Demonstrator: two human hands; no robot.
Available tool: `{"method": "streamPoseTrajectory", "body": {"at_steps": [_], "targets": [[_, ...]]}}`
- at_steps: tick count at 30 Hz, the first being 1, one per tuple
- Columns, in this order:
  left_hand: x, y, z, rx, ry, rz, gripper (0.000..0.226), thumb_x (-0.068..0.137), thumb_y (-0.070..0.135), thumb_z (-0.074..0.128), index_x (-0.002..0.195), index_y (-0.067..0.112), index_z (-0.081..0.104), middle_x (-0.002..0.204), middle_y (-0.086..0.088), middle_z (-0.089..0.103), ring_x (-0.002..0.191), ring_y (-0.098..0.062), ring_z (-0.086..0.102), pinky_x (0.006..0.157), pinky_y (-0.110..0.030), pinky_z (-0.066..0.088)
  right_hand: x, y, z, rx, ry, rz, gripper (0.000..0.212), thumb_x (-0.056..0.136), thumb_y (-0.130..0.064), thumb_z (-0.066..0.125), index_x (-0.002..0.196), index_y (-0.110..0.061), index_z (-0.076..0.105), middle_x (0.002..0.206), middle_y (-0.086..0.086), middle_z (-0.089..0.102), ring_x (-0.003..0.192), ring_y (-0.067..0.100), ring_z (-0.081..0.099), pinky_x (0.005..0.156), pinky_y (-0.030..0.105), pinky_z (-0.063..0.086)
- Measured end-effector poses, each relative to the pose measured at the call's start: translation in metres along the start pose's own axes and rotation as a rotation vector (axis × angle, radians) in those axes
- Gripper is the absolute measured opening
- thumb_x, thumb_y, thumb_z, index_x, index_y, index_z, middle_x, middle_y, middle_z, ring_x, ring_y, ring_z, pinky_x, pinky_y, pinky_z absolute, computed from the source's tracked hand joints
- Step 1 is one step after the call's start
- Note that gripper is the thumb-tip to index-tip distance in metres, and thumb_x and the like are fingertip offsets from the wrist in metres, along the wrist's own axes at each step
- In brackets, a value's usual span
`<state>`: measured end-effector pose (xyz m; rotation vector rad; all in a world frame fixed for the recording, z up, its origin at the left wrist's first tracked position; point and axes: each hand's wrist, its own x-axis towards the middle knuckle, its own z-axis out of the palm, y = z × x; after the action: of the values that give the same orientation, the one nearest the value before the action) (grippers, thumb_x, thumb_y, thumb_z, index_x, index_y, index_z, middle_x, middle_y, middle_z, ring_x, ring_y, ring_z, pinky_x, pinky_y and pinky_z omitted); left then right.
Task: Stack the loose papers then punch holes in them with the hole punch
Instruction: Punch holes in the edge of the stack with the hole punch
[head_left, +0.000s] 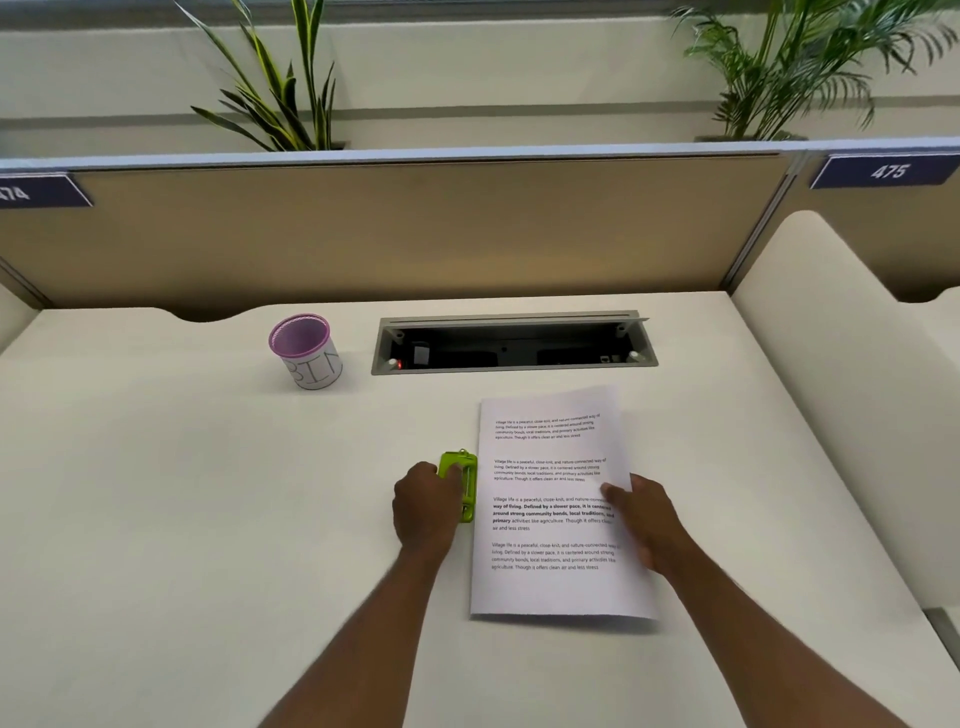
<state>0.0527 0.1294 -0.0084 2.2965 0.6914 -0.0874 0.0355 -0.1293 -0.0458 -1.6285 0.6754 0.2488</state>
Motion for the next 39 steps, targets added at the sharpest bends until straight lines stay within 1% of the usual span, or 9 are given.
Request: {"method": "streamPoseTrajectory", "body": {"at_steps": [5,10,21,25,28,30,32,35,39], "targets": [[0.004,-0.004,0.0,0.009,-0.014,0.024,0.04,0.086,0.036,0.058,0.058,0.009,0.051,0.062,-0.011,0.059,0.063,-0.034,0.053,0.053,-0.031,0.035,-0.001,0.004,0.008,-0.055,-0.016,0.003,0.011,0.087,-0.018,0.063,0.094,-0.014,0.071,0.098,0.007,0.076,0.092,0.03,0.071,0.092,0.053,0.054],[0.004,-0.004,0.0,0.01,-0.014,0.042,0.04,0.087,0.037,0.057,0.062,0.005,0.057,0.063,-0.01,0.061,0.063,-0.034,0.053,0.053,-0.031,0.035,-0.004,-0.001,0.015,-0.089,-0.003,-0.033,0.009,0.088,-0.015,0.063,0.084,-0.017,0.07,0.091,0.003,0.075,0.089,0.028,0.071,0.09,0.049,0.055],[0.014,-0.008,0.0,-0.018,-0.081,0.043,0.041,0.087,0.038,0.063,0.058,0.01,0.057,0.066,-0.013,0.063,0.075,-0.036,0.06,0.058,-0.031,0.035,-0.006,-0.007,0.03,-0.127,-0.014,-0.049,0.016,0.09,-0.014,0.061,0.102,-0.011,0.07,0.103,0.01,0.074,0.094,0.03,0.069,0.092,0.049,0.054],[0.02,-0.011,-0.002,-0.119,-0.143,-0.031,0.057,0.083,0.042,0.068,0.044,0.011,0.042,0.046,-0.003,0.044,0.058,-0.028,0.046,0.056,-0.031,0.033,-0.006,-0.008,0.03,-0.151,-0.002,-0.059,0.014,0.09,-0.015,0.061,0.1,-0.012,0.07,0.1,0.008,0.073,0.09,0.026,0.069,0.087,0.04,0.055],[0.022,-0.012,-0.003,-0.198,-0.144,-0.102,0.059,0.076,0.046,0.075,0.04,0.012,0.042,0.043,-0.001,0.043,0.05,-0.021,0.042,0.051,-0.029,0.031,-0.008,-0.01,0.03,-0.171,0.007,-0.075,0.008,0.09,-0.016,0.061,0.093,-0.018,0.068,0.092,0.002,0.072,0.08,0.018,0.066,0.073,0.03,0.05],[0.023,-0.013,-0.003,-0.223,-0.144,-0.12,0.057,0.071,0.046,0.079,0.039,0.012,0.045,0.041,0.001,0.044,0.047,-0.019,0.042,0.049,-0.028,0.031,-0.008,-0.01,0.03,-0.168,0.007,-0.071,0.009,0.09,-0.016,0.06,0.094,-0.019,0.067,0.088,-0.003,0.071,0.079,0.015,0.066,0.071,0.028,0.05],[0.025,-0.014,-0.004,-0.228,-0.162,-0.116,0.051,0.068,0.045,0.081,0.043,0.011,0.053,0.043,-0.001,0.047,0.05,-0.02,0.045,0.051,-0.028,0.035,-0.009,-0.011,0.031,-0.164,0.007,-0.064,0.008,0.09,-0.016,0.06,0.093,-0.02,0.067,0.088,-0.003,0.07,0.08,0.015,0.066,0.075,0.03,0.05],[0.029,-0.014,-0.009,-0.242,-0.199,-0.109,0.043,0.067,0.039,0.084,0.064,-0.002,0.07,0.058,-0.011,0.06,0.059,-0.023,0.054,0.064,-0.039,0.054,-0.01,-0.013,0.031,-0.167,0.006,-0.059,0.008,0.091,-0.016,0.06,0.092,-0.021,0.066,0.089,-0.002,0.07,0.082,0.017,0.066,0.078,0.031,0.05],[0.033,-0.016,-0.009,-0.224,-0.217,-0.083,0.047,0.067,0.039,0.085,0.069,-0.006,0.071,0.063,-0.019,0.066,0.062,-0.031,0.064,0.074,-0.047,0.058,-0.011,-0.014,0.031,-0.189,0.0,-0.063,0.009,0.091,-0.016,0.059,0.093,-0.021,0.066,0.091,-0.002,0.071,0.084,0.019,0.067,0.081,0.033,0.052]]}}
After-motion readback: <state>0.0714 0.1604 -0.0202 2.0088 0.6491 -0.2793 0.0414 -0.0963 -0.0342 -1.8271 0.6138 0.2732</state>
